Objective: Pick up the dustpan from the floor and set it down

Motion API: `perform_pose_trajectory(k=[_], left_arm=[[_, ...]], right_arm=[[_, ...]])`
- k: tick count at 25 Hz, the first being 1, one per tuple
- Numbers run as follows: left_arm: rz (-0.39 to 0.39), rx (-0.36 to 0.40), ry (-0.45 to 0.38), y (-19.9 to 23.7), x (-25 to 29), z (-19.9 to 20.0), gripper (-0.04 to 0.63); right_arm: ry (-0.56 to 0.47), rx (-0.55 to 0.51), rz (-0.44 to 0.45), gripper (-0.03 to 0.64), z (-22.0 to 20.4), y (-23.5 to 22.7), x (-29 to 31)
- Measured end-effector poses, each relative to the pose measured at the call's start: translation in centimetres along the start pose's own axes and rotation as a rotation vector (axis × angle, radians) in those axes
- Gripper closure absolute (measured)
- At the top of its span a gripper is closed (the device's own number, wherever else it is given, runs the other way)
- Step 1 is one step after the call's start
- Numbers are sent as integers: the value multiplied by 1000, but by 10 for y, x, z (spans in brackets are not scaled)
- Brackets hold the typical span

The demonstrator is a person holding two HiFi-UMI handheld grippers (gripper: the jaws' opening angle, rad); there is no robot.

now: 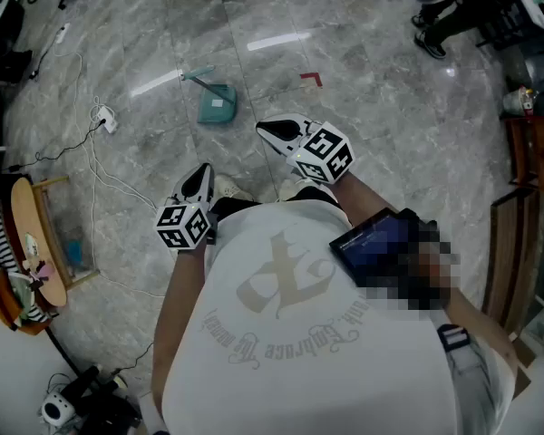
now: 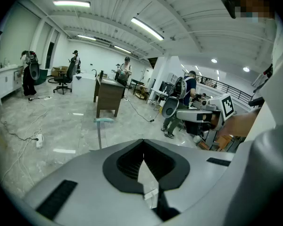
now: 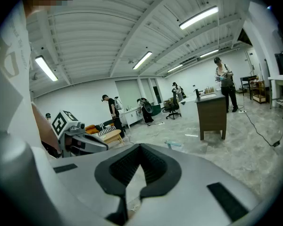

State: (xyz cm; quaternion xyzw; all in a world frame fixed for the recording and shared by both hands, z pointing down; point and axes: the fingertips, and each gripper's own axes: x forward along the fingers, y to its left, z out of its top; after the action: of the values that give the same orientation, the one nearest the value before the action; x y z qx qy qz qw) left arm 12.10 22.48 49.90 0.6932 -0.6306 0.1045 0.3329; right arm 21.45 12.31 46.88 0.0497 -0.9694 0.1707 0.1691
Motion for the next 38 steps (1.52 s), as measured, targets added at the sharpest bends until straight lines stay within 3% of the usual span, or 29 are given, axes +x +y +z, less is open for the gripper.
perform_pose_trajectory(k=[6,28,38], left_arm=[[8,1,4,1,2,-2,583],[50,-13,-4,-7,-6,0,583],[-12,-36,18,16,19,6,583]], right_arm=[[-48,84,-13,600,0,-13,-4],[24,45,-45,600,-18,-26,-20],[92,50,-111,600,-26,-43,-7]])
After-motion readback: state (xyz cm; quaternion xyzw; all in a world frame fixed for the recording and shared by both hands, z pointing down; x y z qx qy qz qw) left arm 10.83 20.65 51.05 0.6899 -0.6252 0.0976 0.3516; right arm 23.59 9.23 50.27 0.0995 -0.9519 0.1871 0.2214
